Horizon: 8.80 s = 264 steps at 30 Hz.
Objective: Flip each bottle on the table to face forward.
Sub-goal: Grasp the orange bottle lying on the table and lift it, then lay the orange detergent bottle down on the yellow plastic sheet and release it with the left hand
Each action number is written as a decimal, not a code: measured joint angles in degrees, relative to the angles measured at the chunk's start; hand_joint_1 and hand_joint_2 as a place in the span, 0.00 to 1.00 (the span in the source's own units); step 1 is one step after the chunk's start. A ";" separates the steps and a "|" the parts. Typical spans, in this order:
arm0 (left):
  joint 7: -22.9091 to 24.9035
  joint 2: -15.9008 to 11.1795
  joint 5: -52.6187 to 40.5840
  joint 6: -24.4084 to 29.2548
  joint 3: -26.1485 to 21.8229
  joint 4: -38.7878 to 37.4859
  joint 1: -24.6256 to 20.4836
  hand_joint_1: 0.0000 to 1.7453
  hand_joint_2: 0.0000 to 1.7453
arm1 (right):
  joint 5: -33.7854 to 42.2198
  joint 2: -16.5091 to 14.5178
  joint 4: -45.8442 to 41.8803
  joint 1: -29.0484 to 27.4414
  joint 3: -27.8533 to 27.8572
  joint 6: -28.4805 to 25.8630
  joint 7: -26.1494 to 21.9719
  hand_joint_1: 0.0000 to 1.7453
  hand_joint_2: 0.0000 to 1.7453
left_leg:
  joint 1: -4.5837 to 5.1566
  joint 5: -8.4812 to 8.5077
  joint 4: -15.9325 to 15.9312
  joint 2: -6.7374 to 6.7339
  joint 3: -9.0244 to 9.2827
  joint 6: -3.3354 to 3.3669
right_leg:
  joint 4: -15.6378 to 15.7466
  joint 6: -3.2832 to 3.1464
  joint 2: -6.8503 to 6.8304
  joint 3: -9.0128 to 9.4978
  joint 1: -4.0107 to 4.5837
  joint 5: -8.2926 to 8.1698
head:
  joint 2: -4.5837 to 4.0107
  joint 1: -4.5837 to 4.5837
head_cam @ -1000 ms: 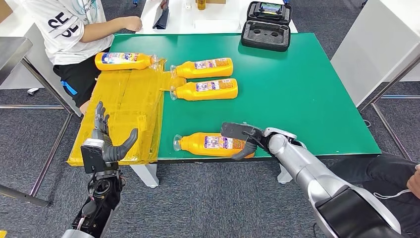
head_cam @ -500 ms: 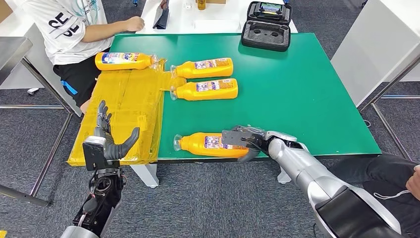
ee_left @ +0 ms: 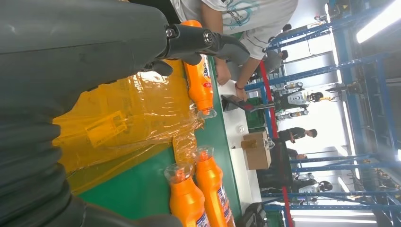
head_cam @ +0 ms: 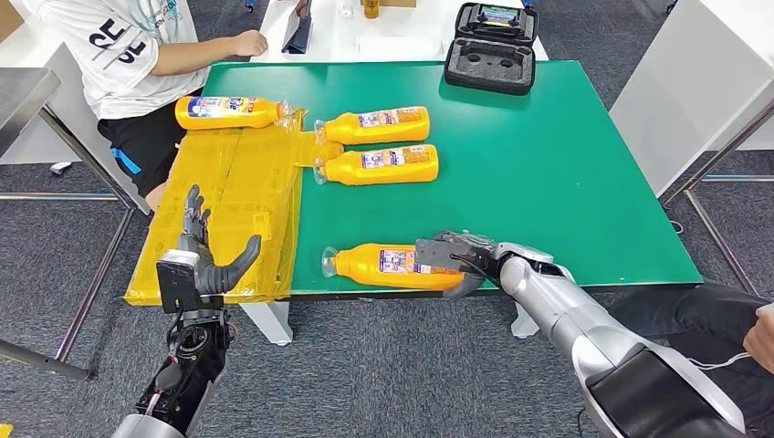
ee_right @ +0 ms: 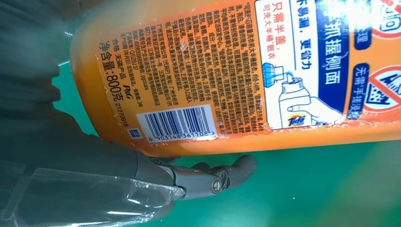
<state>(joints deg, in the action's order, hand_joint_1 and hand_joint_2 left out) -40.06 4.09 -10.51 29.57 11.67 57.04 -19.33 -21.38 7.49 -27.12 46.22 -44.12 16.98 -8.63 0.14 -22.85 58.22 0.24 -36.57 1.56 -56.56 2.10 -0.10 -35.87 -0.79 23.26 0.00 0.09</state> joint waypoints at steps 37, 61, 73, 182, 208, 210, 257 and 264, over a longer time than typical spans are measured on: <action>0.00 -0.04 0.75 -0.98 1.49 -4.97 -1.30 0.00 1.00 | -1.83 0.75 -0.74 -0.85 0.02 -2.32 0.00 0.74 1.00 | 0.00 0.00 0.00 -0.01 0.06 0.01 | 0.01 0.00 0.00 0.05 0.00 0.00 | 0.00 0.01; -0.07 -0.18 1.26 -0.44 1.48 -4.82 0.04 0.00 1.00 | -0.31 0.36 -1.37 -1.17 1.39 -4.92 -2.81 0.99 1.00 | 0.00 0.03 0.00 0.01 0.00 0.04 | 0.00 0.04 -0.01 0.05 0.00 -0.03 | 0.00 0.00; -0.08 -1.04 2.33 0.93 0.69 1.55 5.33 0.00 1.00 | 6.35 -1.33 -9.07 -2.22 9.40 -10.62 -8.31 0.99 1.00 | -0.01 0.01 -0.01 0.00 -0.04 0.03 | -0.01 0.03 0.00 -0.01 0.01 -0.01 | 0.00 0.01; -0.11 2.97 4.86 -43.35 6.20 7.98 7.29 0.00 1.00 | 5.95 -17.36 -20.37 -25.52 21.26 -7.67 -30.69 0.99 1.00 | -0.03 -0.03 -0.03 -0.01 -0.06 -0.01 | 0.01 -0.01 0.01 -0.08 0.01 0.02 | 0.00 0.00; 1.16 2.90 9.62 -51.05 6.49 7.66 7.15 1.00 1.00 | 4.11 -17.67 -19.77 -25.60 21.28 -7.72 -30.08 0.98 1.00 | -0.03 -0.03 -0.03 -0.01 -0.06 -0.01 | 0.01 -0.01 0.01 -0.08 0.01 0.02 | 0.00 0.00; 1.38 2.84 9.75 -51.39 6.43 7.66 7.17 1.00 1.00 | 4.07 -17.67 -19.64 -25.60 21.28 -7.72 -30.10 0.98 1.00 | -0.03 -0.03 -0.03 -0.01 -0.06 -0.01 | 0.01 -0.01 0.01 -0.08 0.01 0.02 | 0.00 0.00; 9.73 -3.18 -16.02 -18.94 -0.17 2.13 -3.34 1.00 1.00 | 12.47 -15.39 -40.67 -33.74 25.45 -11.18 -28.61 0.00 0.00 | -0.05 0.00 -0.03 -0.01 -0.06 -0.03 | 0.00 -0.01 0.01 -0.08 0.03 0.01 | 0.00 -0.01; 11.90 -7.62 -23.89 -14.72 -0.21 -1.96 -9.47 1.00 1.00 | 14.78 -14.44 -41.24 -33.94 25.65 -10.54 -29.15 0.00 1.00 | -0.06 0.01 -0.03 -0.01 -0.06 -0.03 | -0.02 -0.01 0.01 -0.08 0.03 0.01 | 0.00 -0.01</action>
<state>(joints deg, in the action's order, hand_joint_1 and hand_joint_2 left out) -28.16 -3.54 -34.40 14.85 11.46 55.08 -28.80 -6.60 -6.95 -68.37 12.28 -18.47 6.44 -37.79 0.08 -22.84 58.19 0.23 -36.63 1.53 -56.57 2.09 -0.09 -35.95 -0.76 23.27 0.00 0.08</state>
